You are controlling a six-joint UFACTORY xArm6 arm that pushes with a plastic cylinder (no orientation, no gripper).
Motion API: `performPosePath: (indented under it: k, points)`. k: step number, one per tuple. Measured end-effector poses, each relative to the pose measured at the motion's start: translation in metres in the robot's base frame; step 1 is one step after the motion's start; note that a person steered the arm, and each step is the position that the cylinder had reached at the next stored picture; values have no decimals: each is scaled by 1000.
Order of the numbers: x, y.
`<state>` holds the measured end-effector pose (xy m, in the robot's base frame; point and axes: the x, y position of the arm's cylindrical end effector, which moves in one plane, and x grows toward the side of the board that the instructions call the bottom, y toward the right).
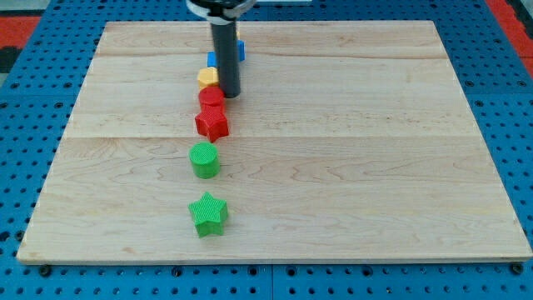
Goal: Point your arm to the yellow hexagon
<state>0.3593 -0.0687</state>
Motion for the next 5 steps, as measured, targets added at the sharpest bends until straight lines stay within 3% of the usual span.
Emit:
performPosePath:
  k: [1, 2, 3, 4, 5]
  points:
    - [0, -8]
    - [0, 44]
    - [0, 21]
    - [15, 71]
    - [105, 142]
